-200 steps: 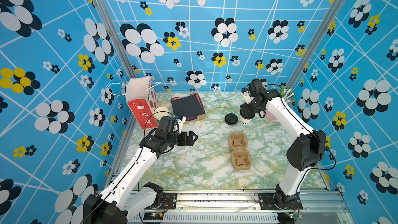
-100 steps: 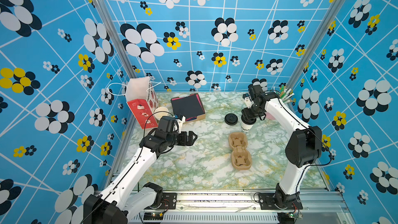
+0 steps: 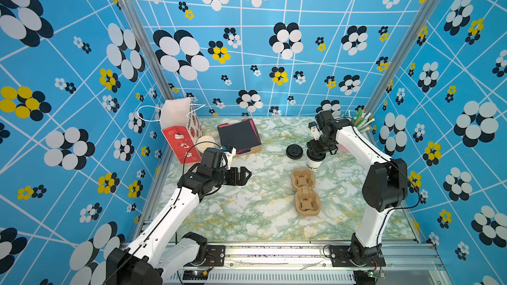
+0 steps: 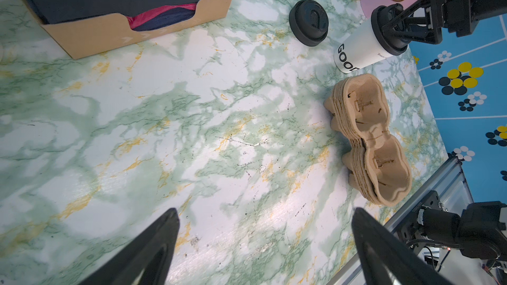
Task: Pack a coffee takeout order
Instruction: Place the coffee cup at the middle-right of the table.
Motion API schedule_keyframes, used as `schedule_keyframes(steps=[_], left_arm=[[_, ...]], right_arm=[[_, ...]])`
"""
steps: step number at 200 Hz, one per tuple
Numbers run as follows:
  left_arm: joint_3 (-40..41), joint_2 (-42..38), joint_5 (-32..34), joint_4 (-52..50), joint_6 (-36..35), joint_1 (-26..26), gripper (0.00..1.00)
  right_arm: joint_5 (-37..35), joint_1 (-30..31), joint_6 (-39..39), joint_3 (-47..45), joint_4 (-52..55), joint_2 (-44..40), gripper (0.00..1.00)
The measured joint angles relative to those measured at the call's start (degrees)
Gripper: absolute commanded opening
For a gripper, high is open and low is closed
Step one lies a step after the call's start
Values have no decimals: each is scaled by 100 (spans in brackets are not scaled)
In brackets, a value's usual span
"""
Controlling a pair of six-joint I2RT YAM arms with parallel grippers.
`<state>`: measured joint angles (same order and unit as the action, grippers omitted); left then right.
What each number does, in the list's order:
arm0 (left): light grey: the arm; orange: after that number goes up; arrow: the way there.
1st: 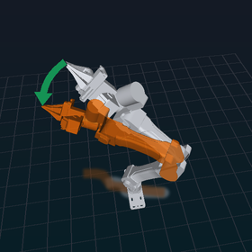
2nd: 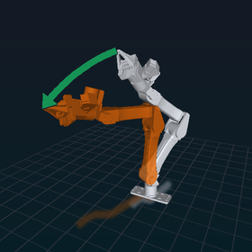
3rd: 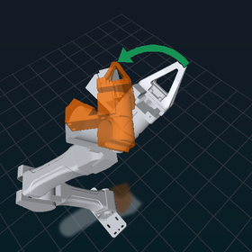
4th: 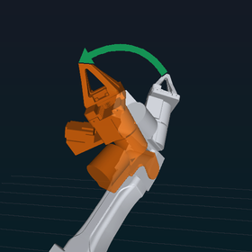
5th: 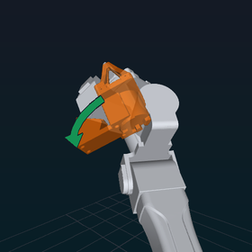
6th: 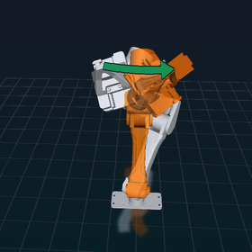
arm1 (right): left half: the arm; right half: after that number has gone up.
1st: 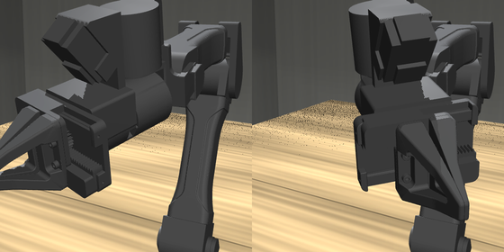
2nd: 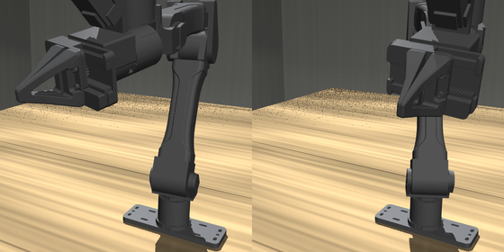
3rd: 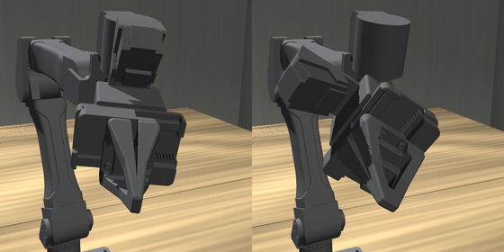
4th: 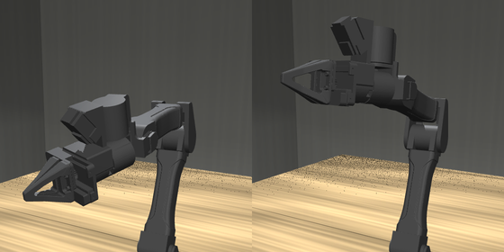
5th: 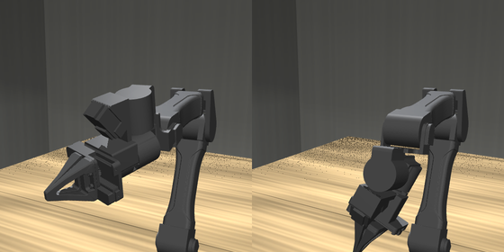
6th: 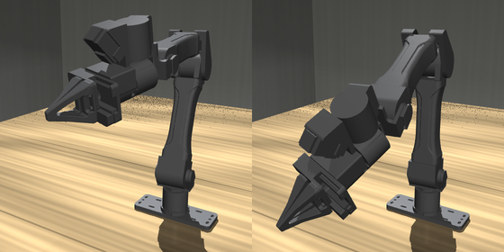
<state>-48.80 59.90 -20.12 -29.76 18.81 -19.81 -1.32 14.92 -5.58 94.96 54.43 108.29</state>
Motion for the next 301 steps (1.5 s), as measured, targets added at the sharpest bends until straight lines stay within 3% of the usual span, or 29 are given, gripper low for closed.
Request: schedule_keyframes(steps=[237, 269, 301], left_arm=[[-50, -9, 7, -52, -7, 2, 99], [-671, -7, 205, -505, -188, 94, 99], [-2243, 85, 750, -1307, -671, 564, 99]], right_arm=[[20, -2, 24, 2, 52, -258, 92], [109, -2, 61, 35, 63, -442, 95], [374, 0, 197, 9, -44, -973, 96]])
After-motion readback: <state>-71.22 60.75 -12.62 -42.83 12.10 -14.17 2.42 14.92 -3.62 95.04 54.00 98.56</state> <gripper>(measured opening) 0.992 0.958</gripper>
